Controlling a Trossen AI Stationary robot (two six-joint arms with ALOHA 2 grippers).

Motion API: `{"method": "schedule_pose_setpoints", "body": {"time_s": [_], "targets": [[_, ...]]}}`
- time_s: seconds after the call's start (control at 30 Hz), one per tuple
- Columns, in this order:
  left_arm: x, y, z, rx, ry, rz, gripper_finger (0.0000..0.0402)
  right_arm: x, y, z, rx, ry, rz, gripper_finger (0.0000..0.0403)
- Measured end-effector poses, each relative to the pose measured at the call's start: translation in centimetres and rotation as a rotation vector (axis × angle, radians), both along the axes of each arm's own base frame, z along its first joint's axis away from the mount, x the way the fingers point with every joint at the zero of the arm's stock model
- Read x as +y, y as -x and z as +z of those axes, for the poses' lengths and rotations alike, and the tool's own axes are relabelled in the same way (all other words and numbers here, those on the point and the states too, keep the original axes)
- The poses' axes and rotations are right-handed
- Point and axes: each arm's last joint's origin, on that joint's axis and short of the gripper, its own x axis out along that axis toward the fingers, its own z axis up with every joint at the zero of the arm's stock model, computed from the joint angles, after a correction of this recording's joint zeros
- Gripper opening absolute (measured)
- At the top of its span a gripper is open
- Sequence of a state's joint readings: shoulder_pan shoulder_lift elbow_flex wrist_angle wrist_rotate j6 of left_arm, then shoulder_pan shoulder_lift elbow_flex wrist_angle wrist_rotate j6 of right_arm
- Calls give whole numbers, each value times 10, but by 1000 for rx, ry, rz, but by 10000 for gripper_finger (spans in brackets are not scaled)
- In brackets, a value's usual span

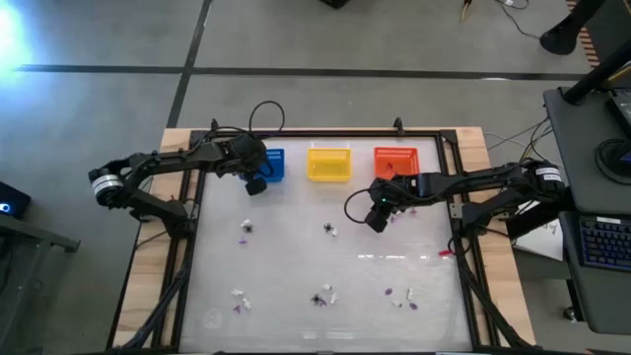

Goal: Sort Halloween decoration
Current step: Put the black spider toy into the blue basket, then put the white skeleton toy into the yellow basket

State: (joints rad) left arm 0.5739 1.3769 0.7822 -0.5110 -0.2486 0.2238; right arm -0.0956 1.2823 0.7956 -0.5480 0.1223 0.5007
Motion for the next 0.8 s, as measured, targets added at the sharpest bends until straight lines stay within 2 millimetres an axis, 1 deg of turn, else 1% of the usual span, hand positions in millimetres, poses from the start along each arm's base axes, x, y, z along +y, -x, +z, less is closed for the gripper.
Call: {"method": "schedule_pose_setpoints", "body": {"time_s": [0.17,0.3,0.5,0.63,0.8], "targets": [[0,0,3,-5,-9,-1,68,0,0,0,2,5,9,114],[-1,0,8,7,3,3,85,0,0,0,8,23,47,114],[-4,0,21,30,72,67,89,-1,-1,1,-2,35,64,114],[-10,-4,28,14,113,14,89,-1,-1,1,7,61,117,114],[-12,-7,29,8,111,-51,89,-1,-1,1,-12,14,22,114]]}}
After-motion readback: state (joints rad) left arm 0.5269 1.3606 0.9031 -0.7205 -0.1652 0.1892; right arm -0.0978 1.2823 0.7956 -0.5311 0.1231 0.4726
